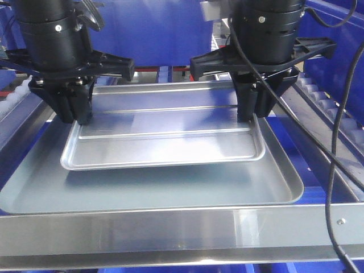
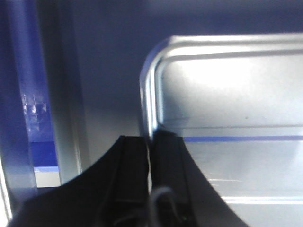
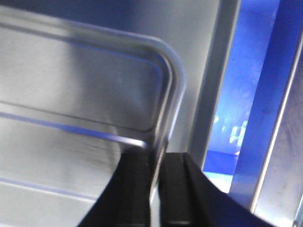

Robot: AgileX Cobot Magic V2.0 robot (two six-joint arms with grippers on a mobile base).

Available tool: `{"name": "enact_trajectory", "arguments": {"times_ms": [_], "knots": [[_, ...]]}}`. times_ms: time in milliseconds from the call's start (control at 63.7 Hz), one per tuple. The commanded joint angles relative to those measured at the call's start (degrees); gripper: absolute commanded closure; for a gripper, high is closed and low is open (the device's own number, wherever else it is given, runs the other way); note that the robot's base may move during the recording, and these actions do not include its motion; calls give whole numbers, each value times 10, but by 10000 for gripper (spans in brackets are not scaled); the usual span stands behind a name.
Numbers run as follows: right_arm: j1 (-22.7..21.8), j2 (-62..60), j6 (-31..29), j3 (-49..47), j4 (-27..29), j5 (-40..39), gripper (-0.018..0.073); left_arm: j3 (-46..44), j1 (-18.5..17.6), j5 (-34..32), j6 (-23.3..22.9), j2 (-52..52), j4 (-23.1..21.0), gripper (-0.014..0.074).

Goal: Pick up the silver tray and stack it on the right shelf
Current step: 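Lower the silver tray into the grey-blue tray and open both grippers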

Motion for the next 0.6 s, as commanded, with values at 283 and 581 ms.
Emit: {"name": "enact_trajectory", "arguments": {"times_ms": [283,581], "knots": [[0,-36,-15,-22,-10,-31,-22,-18,-4,-17,18,-24,-4,131],[0,-93,-21,-21,-3,-30,155,-8,-4,-26,24,-94,-14,183]]}}
